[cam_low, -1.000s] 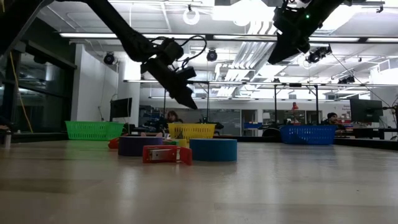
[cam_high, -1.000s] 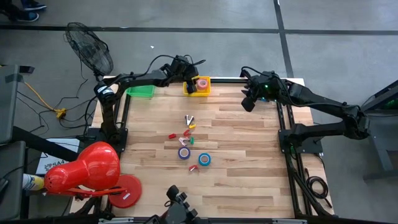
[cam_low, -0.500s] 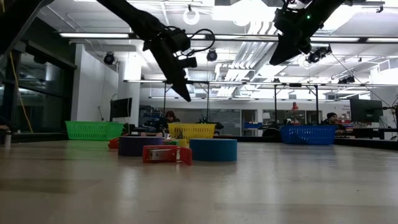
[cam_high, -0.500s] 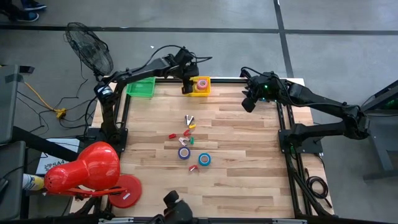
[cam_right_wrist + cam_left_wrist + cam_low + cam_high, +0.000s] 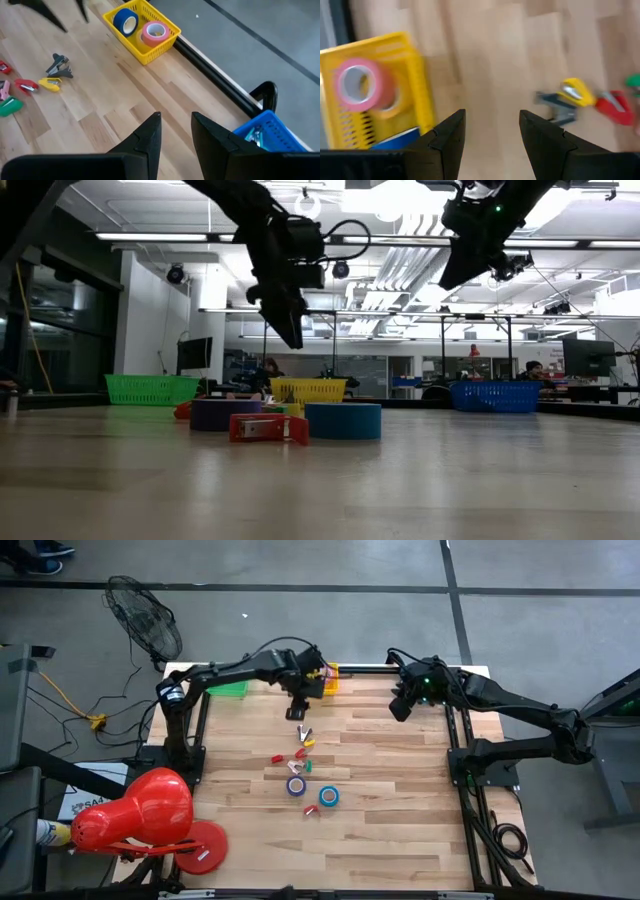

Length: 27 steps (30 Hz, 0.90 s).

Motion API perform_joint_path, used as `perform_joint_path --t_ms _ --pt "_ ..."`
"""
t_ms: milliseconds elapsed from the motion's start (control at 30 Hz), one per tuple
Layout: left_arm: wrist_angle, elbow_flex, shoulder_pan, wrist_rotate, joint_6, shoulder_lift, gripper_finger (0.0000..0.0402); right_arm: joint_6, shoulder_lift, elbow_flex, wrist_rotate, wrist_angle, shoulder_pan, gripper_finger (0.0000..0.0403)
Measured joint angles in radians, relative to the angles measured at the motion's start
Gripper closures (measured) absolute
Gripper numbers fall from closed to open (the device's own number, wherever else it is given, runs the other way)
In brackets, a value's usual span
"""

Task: Pick and place Stapler, Stapler remover, tape
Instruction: Put the blue tape into the yellow bin

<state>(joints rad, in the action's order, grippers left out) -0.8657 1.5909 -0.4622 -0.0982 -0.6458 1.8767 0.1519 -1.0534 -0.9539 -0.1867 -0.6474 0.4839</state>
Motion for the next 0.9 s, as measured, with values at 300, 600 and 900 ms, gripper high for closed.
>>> perform_joint_path --t_ms 300,600,900 --pt "-0.131 0.0 0.148 0.003 0.076 0.0 0.022 0.027 0.0 0.0 0.007 -0.047 0.0 0.0304" --pt "-0.229 0.0 0.318 0.011 0.027 0.0 0.022 0.026 0.0 0.0 0.007 -0.066 0.0 0.0304" --pt "-0.25 -0.001 0.456 0.013 0.023 0.0 0.022 0.029 0.0 0.0 0.007 -0.066 0.0 0.0304"
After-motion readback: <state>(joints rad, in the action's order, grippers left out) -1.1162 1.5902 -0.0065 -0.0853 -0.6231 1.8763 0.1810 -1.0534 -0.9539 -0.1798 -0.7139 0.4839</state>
